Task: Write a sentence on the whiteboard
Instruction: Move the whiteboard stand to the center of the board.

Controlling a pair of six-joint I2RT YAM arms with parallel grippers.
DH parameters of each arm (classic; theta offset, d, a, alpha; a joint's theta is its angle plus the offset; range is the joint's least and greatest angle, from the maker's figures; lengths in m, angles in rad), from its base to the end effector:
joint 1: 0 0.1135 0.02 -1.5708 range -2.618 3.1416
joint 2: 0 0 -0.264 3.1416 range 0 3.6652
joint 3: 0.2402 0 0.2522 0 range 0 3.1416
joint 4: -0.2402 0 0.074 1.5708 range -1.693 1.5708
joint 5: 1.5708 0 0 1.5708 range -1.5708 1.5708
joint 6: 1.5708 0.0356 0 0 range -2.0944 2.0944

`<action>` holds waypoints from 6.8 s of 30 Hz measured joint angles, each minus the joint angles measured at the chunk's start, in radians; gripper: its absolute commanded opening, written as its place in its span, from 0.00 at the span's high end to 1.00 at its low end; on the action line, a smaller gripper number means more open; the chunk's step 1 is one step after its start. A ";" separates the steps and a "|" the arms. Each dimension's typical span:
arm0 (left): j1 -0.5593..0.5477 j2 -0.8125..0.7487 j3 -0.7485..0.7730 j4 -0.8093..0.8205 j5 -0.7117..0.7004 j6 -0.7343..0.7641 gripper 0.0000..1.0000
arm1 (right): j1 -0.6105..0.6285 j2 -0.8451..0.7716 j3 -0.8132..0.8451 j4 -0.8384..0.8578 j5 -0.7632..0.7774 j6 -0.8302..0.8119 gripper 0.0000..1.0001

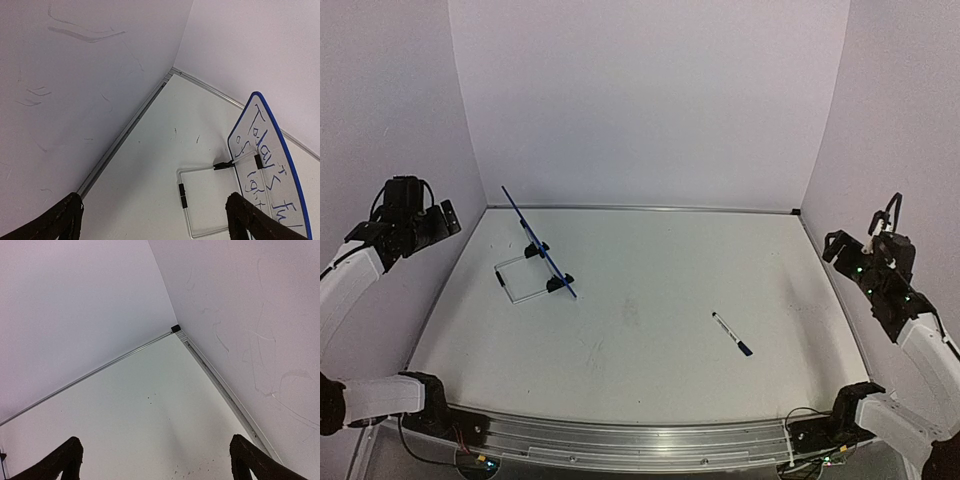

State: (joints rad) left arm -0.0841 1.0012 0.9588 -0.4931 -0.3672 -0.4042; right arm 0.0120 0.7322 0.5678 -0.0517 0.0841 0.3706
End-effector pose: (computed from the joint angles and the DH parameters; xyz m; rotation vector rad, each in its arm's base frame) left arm 0.2174 -0.0055 0.3307 -0.5425 1.9959 0.0875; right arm 0.1821 -0.0008 0.2856 0.3787 1.7500 0.1997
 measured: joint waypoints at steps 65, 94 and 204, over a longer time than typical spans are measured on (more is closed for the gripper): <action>0.013 0.768 -0.034 0.320 0.418 -0.182 0.69 | 0.000 0.089 0.121 -0.245 -0.508 -0.010 0.12; 0.023 0.845 0.042 0.319 0.463 -0.087 1.00 | 0.001 0.127 0.127 -0.256 -0.558 -0.060 0.15; -0.062 0.263 0.169 -0.160 0.494 0.225 0.12 | 1.178 1.483 0.729 0.258 0.364 0.050 1.00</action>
State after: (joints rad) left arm -0.1459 1.2640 1.1278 -0.6529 0.1268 -0.1791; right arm 1.1896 2.2154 1.2964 0.2062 0.4477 0.4210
